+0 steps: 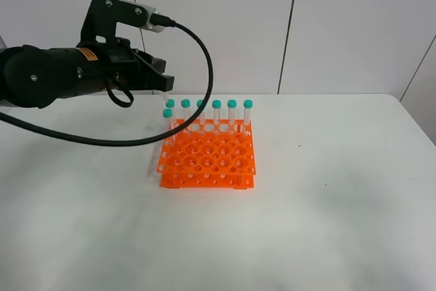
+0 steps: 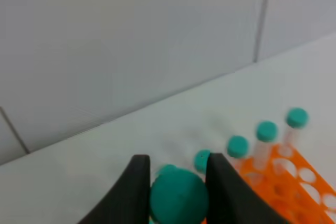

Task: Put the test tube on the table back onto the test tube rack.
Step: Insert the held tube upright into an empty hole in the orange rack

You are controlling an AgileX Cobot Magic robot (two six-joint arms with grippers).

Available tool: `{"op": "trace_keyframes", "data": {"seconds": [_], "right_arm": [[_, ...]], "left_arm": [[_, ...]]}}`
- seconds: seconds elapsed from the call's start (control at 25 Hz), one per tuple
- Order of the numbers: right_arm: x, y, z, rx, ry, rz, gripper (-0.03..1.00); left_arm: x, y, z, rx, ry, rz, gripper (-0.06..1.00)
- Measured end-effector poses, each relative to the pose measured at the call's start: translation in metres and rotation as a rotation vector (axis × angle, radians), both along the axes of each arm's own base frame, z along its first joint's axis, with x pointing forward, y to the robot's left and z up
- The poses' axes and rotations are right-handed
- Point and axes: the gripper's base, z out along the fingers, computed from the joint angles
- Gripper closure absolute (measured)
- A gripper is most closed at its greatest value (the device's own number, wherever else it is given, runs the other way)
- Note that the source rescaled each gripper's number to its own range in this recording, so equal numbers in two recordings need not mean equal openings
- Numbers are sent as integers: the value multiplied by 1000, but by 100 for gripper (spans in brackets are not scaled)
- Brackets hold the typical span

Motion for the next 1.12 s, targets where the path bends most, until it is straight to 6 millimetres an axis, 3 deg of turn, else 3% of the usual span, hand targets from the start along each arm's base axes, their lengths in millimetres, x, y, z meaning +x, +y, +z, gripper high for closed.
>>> {"op": "trace_keyframes", "data": {"seconds": [0.2,0.4,0.72,1.12], "right_arm": [[0,0,0,0,0,0,-3],[0,0,0,0,0,0,-3],[0,0,0,0,0,0,-3],[0,0,0,0,0,0,-3]], "left_arm": [[-5,-20,11,31,105,-100,94],[9,-32,30,32,136,-135,94],[46,-53,6,90,231,-163,94],[75,-41,-14,95,273,-105,94]]}}
